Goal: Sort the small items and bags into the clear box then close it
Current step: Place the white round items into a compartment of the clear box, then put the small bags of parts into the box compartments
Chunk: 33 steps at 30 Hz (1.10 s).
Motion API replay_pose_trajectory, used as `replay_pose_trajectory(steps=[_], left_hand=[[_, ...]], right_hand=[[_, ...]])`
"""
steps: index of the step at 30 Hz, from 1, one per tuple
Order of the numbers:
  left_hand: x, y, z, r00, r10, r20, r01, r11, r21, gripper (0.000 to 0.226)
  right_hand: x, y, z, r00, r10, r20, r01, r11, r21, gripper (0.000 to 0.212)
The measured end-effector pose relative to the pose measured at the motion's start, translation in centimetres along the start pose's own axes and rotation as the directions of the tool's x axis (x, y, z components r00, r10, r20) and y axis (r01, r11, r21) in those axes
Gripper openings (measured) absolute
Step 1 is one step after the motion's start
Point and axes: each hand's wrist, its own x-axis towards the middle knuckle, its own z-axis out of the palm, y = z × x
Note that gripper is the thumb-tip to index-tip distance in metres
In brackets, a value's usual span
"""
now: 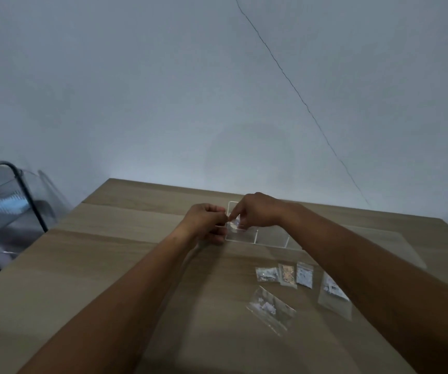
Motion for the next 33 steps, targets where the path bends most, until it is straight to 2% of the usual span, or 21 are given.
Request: replay_pose_trajectory(steps=[4,8,13,17,21,24,27,30,33], left_hand=[[-0.1,0.0,0.0,1.0,-0.003,-0.006,0.003,1.0,0.003,0.02],[-0.5,0.1,0.3,1.0,0.008,-0.024,-0.008,1.0,0.012,0.023],[-0.8,0.2,0.5,0.998,0.037,-0.054,-0.033,0.996,0.083,0.019],[-0.9,0.1,0.6,0.993,0.073,-0.097,-0.06,0.989,0.135,0.008],[-1.0,0.0,1.0,0.98,0.129,-0.15,-0.093,0.969,0.231,0.013],[-1.5,-0.2,1.6,0.916,0.318,-0.246,-0.181,0.872,0.455,0.023],[-2.7,-0.8,2.8,0.786,0.568,-0.244,-0.354,0.738,0.574,0.024],[-4.0,-1.8,4.2,0.718,0.69,-0.094,-0.493,0.598,0.632,0.019],[-4.9,-2.7,5.2,0.703,0.706,0.089,-0.553,0.464,0.692,0.015]], right_hand=[[0.4,0.1,0.0,0.998,0.017,0.06,-0.019,0.999,0.036,0.038],[0.2,0.5,0.2,0.999,0.039,0.024,-0.041,0.994,0.103,0.036],[-0.9,1.4,0.8,0.986,0.058,-0.158,-0.016,0.967,0.256,0.023],[-2.6,2.0,0.6,0.935,0.096,-0.342,0.029,0.939,0.343,0.018],[-6.6,3.5,1.3,0.914,0.155,-0.375,0.021,0.905,0.426,0.018],[-9.7,4.8,2.2,0.916,0.184,-0.357,-0.016,0.905,0.424,0.017],[-12.0,5.8,2.9,0.841,0.249,-0.48,-0.029,0.907,0.42,0.014],[-13.4,6.3,3.1,0.753,0.28,-0.596,0.006,0.902,0.431,0.013],[-14.1,6.6,3.3,0.739,0.296,-0.605,0.007,0.894,0.447,0.012]])
